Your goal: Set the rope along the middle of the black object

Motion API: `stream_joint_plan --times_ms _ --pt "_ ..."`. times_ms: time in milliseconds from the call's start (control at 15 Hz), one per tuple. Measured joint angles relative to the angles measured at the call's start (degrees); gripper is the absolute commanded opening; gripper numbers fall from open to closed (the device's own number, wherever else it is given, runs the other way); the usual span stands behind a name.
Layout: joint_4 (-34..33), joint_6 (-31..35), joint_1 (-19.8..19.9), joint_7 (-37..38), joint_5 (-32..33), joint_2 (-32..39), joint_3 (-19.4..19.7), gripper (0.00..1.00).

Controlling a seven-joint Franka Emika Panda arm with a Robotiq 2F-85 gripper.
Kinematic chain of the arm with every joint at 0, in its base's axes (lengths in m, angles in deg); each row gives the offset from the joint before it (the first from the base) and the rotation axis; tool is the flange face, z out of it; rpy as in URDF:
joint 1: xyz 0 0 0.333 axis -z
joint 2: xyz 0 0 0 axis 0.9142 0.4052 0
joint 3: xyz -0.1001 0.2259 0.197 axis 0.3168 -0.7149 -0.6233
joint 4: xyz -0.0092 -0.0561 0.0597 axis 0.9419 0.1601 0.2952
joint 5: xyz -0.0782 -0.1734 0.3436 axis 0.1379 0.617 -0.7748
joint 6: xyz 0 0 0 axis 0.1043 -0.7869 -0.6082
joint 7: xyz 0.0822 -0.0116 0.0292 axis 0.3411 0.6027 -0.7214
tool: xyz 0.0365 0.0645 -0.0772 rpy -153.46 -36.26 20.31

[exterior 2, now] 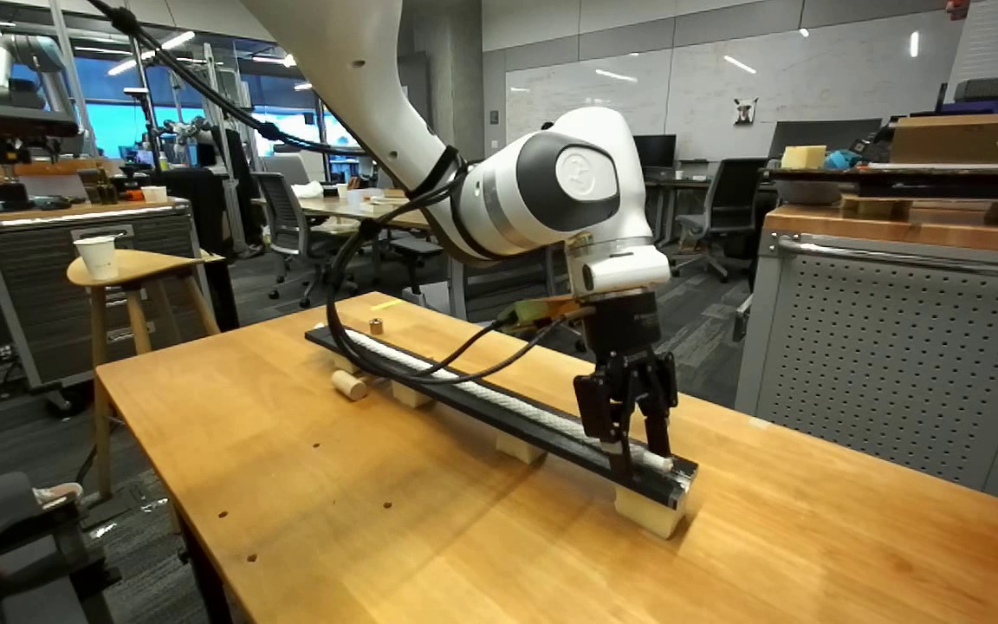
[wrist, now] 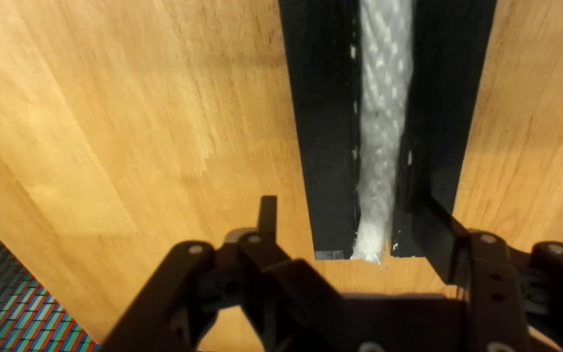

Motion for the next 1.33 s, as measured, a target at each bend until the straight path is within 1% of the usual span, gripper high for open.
stream_joint_plan --times_ms 400,667,1000,1333 --pt "0.35 0.47 -0.63 0.0 0.0 -0.59 0.02 1.0" --pt "1.17 2.85 -2.92 -0.77 0.32 -3.23 -0.02 1.0" --pt "5.96 3.94 -8.18 -6.48 3.84 -11.57 -1.45 1.0" --pt "12.74 3.42 -11.61 -14.7 6.06 -22.05 -6.34 1.0"
